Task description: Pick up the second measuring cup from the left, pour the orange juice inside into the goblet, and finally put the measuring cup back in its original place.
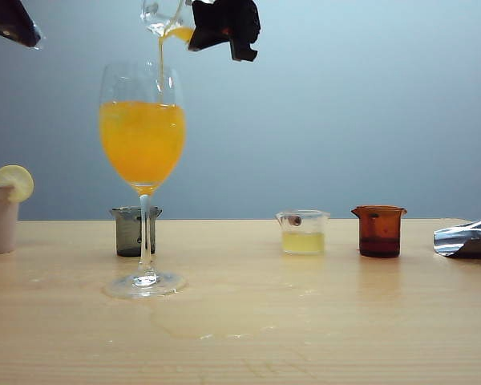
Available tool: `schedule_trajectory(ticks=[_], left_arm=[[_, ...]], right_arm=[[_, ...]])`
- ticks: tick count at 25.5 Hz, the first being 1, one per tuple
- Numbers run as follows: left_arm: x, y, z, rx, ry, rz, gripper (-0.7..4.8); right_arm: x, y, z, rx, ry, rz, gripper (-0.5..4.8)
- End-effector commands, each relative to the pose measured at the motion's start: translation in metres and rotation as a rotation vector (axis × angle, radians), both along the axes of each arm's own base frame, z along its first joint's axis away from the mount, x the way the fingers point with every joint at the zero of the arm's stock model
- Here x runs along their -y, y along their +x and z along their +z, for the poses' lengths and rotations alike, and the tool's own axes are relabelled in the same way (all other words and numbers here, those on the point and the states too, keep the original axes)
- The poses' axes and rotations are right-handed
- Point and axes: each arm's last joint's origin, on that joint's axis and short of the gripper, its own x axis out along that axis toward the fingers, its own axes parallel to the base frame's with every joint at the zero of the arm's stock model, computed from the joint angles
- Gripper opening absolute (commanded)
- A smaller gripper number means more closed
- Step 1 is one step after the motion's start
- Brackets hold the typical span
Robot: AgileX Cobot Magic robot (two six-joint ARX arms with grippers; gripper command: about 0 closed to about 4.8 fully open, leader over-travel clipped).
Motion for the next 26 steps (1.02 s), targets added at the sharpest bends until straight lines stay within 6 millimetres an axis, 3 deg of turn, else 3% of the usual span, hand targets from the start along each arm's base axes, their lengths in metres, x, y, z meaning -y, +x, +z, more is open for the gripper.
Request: schedule_trajectory(ticks=[1, 9, 26], left_arm=[[0.0, 0.0, 0.002, 0.006, -0.004, 0.0, -0.05], [0.0, 0.0, 0.001, 0.003, -0.001, 0.0, -0.05], [0.001, 0.001, 0.001, -0.003, 0.004, 0.0, -0.05]], right_arm=[[0.0, -0.001, 0.012, 0.07, 0.037, 0.005, 1.11], [0.0, -0.001, 0.012, 0.125, -0.034, 0.017, 1.11], [-0.004, -0.005, 0.022, 0.241, -0.02, 0.082, 1.12]])
